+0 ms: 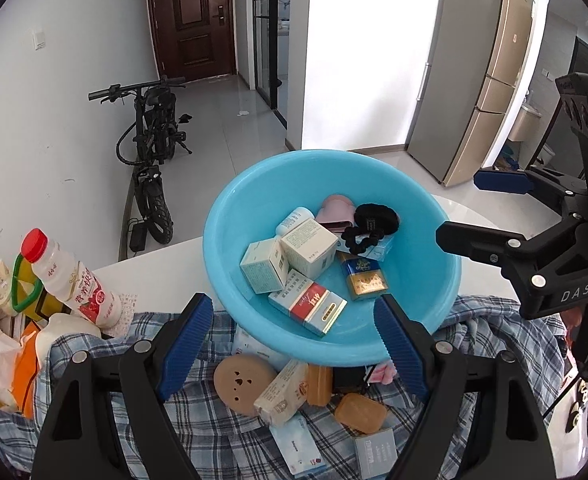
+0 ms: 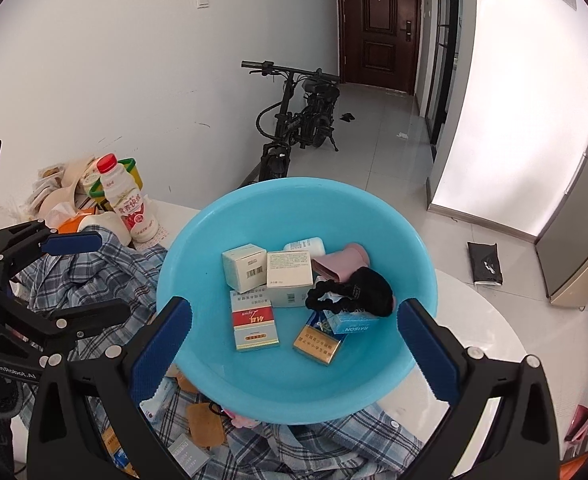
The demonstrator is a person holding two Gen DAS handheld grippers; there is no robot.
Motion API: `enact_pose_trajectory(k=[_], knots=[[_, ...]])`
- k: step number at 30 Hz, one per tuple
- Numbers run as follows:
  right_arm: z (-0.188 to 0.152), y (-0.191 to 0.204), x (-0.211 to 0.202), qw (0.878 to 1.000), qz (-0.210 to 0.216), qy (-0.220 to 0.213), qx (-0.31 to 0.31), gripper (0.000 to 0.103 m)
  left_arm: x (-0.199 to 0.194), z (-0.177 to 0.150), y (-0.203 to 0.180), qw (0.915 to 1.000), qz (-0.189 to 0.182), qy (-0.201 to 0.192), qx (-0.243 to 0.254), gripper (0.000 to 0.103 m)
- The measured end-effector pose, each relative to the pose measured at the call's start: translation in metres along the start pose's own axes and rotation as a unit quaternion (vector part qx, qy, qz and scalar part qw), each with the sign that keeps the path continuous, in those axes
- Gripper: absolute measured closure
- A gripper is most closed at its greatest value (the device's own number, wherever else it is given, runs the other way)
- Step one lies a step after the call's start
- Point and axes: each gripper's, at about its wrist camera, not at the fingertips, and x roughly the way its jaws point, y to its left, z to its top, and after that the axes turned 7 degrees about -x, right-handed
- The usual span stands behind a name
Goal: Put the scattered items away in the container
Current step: 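Withdraw both tools from the basin back toward the shirt, then lower the left tool toward the gold-and-blue Liqun cigarette pack on the shirt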
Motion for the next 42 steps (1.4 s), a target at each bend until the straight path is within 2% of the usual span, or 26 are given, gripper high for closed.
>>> enact_pose_trajectory(k=[3, 10, 23, 29, 36, 42], knots=[[-0.007, 0.006, -0.004, 1.0, 0.015, 0.006, -0.009, 0.001, -0.009, -0.01, 0.003, 0.9998, -0.017, 0.001, -0.013, 0.018], [-0.031, 0.016, -0.017, 0.999, 0.03, 0.009, -0.01, 0.001, -0.029, -0.029, 0.002, 0.9999, -0.001, -0.016, 0.001, 0.018], [-0.073, 0.044, -0.04, 0.998, 0.048, 0.005, -0.033, 0.001, -0.04, -0.082, 0.0, 0.9998, -0.001, 0.008, 0.019, 0.018], [-0.091, 0.055, -0.045, 0.997, 0.065, 0.005, -0.032, 0.001, -0.046, -0.104, -0.003, 0.999, -0.034, 0.025, 0.017, 0.018], [-0.112, 0.067, -0.045, 0.996, 0.082, 0.015, -0.033, 0.001, -0.049, -0.126, -0.009, 0.9985, -0.038, 0.027, 0.03, 0.018], [-0.128, 0.073, -0.043, 0.995, 0.096, 0.017, -0.027, 0.001, -0.048, -0.151, -0.004, 0.9992, -0.019, 0.018, 0.03, 0.018]])
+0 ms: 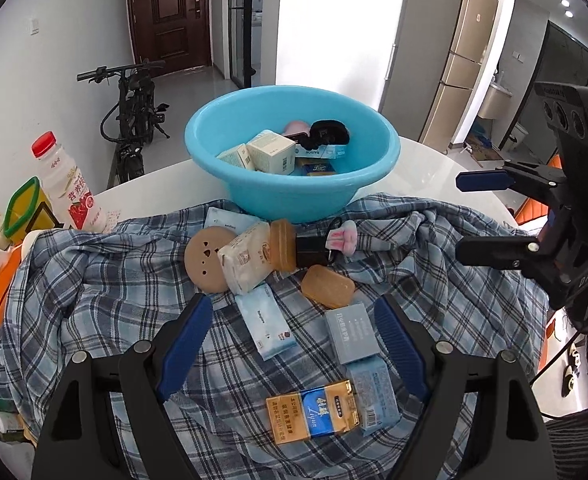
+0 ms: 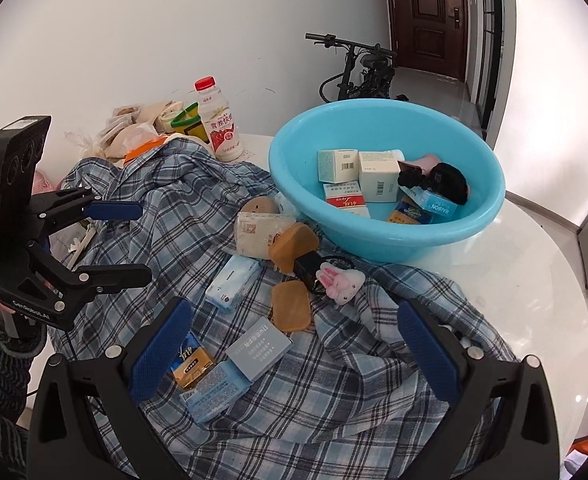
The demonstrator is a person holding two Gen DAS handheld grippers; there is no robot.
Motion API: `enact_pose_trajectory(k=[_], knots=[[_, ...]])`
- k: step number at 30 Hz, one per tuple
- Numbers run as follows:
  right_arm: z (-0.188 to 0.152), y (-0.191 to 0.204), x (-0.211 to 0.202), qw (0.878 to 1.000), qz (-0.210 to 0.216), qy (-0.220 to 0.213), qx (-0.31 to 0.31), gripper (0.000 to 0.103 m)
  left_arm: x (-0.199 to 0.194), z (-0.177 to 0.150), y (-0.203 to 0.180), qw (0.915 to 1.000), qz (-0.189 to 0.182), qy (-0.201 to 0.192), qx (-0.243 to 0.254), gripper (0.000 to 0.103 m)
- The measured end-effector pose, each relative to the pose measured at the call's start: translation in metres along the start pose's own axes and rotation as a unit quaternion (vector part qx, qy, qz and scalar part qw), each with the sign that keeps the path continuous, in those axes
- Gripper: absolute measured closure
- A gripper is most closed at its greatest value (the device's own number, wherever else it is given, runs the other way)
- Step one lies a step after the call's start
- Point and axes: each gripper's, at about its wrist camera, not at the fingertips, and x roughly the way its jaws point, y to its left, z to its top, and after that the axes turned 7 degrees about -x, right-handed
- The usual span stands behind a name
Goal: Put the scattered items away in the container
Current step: 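Lower the left tool toward the gold-and-blue Liqun cigarette pack on the shirt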
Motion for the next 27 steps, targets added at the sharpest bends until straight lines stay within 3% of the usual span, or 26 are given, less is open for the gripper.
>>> enact_pose_trajectory(k=[9, 21, 27], knots=[[-0.022, 0.015, 0.001, 0.998, -0.044, -0.031, -0.038, 0.001, 0.009, -0.033, 0.005, 1.0, 0.005, 0.006, -0.004, 0.018], [-0.058, 0.016, 0.017, 1.0, -0.015, -0.002, -0.013, 0.001, 0.037, -0.073, 0.013, 0.9973, -0.033, 0.05, -0.042, 0.018], [-0.072, 0.021, 0.027, 1.0, -0.003, 0.014, -0.009, 0.001, 0.051, -0.085, 0.009, 0.9967, -0.027, 0.068, -0.036, 0.018]])
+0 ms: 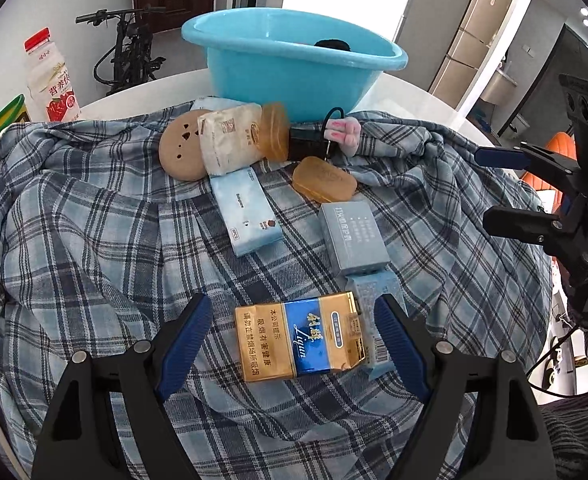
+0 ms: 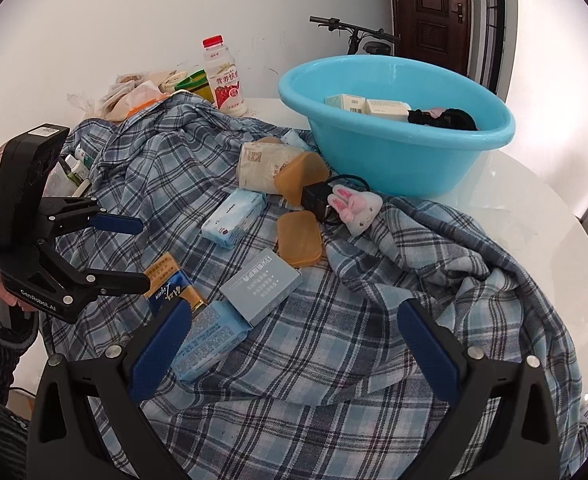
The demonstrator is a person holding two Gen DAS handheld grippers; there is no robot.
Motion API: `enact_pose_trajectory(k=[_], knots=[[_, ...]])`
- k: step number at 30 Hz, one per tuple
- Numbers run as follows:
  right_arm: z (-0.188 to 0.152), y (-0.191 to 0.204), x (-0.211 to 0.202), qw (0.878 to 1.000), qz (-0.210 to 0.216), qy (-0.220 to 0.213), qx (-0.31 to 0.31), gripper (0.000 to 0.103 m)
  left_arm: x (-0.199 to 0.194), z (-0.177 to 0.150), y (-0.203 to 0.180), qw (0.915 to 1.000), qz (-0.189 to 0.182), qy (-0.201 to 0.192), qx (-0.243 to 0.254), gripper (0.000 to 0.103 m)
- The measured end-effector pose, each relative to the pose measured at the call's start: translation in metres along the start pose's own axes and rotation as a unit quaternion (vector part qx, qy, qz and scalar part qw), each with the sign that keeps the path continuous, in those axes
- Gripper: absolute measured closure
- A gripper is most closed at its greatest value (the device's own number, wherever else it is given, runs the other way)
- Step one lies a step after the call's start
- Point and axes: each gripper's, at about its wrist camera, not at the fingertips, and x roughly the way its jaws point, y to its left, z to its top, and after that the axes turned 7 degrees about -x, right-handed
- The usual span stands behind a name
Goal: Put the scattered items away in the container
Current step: 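Lower the left tool toward the gold-and-blue Liqun cigarette pack on the shirt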
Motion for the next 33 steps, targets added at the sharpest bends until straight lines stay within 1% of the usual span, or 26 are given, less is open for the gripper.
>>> enact_pose_trajectory(k=[3, 6, 12, 15, 18, 24, 33], knots=[[-0.003, 0.002, 0.003, 1.0, 0.001, 0.004, 0.001, 0.001, 0.005, -0.003, 0.0, 1.0, -0.002, 0.007, -0.003, 0.018], [-0.005, 0.002, 0.006, 1.0, 0.005, 0.008, 0.002, 0.001, 0.008, -0.006, -0.001, 0.9999, 0.005, 0.009, 0.001, 0.018], [-0.01, 0.006, 0.015, 1.0, 0.01, 0.02, -0.001, 0.001, 0.015, -0.015, -0.009, 0.9994, 0.016, 0.018, 0.024, 0.018], [-0.013, 0.009, 0.017, 1.0, 0.008, 0.023, -0.007, 0.001, 0.017, -0.018, -0.013, 0.9991, 0.012, 0.023, 0.033, 0.018], [-0.014, 0.01, 0.018, 1.0, 0.009, 0.024, -0.008, 0.001, 0.022, -0.02, -0.013, 0.9991, 0.011, 0.026, 0.031, 0.018], [-0.017, 0.01, 0.018, 1.0, 0.009, 0.029, -0.01, 0.001, 0.031, -0.022, -0.015, 0.9983, 0.035, 0.029, 0.038, 0.018], [-0.023, 0.006, 0.023, 0.999, 0.011, 0.037, -0.001, 0.001, 0.039, -0.024, -0.021, 0.9965, 0.058, 0.018, 0.057, 0.018]])
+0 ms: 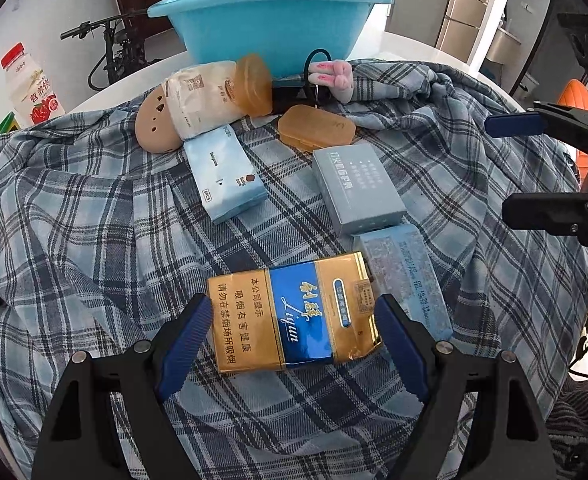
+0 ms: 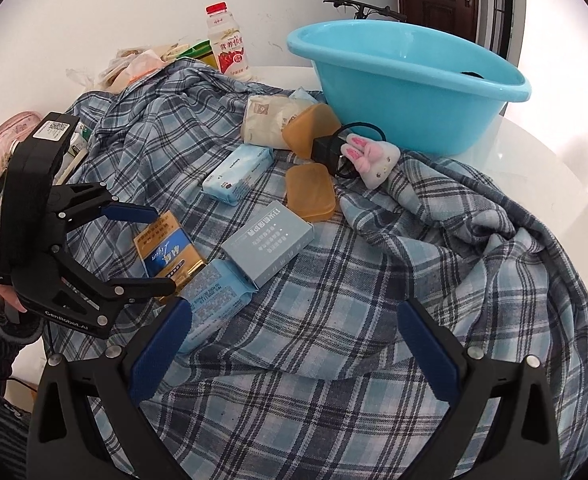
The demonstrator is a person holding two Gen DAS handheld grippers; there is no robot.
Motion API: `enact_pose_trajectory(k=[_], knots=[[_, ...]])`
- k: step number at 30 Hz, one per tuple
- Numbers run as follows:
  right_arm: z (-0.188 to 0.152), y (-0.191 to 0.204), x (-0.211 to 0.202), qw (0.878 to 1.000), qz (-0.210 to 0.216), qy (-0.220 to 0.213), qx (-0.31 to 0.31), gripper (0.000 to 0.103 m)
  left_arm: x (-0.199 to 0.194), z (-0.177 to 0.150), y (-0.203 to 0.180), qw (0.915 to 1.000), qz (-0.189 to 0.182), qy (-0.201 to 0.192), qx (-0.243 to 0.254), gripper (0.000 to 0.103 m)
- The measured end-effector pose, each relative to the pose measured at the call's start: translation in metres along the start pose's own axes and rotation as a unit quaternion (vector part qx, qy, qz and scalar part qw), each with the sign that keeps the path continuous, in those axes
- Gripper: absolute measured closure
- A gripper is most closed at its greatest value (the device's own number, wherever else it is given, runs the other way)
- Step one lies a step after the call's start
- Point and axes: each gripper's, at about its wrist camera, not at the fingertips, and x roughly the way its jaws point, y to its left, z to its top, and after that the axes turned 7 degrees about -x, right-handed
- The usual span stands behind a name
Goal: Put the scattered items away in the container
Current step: 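Lower the left tool toward the gold-and-blue Liqun cigarette pack on the shirt, then close the left tool on the Liqun pack and lift it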
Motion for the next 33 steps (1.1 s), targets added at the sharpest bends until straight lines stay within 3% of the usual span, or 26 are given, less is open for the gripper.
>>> enact_pose_trajectory(k=[15, 33], knots=[[-0.004, -0.008, 0.002, 1.0, 0.002, 0.005, 0.014, 0.001, -0.012, -0.009, 0.01, 0.9999, -0.012, 0.002, -0.007, 0.015], [-0.005, -0.007, 0.009, 0.999, 0.021, 0.013, 0.032, 0.001, -0.025, -0.037, -0.001, 0.9955, -0.077, 0.019, -0.052, 0.015]])
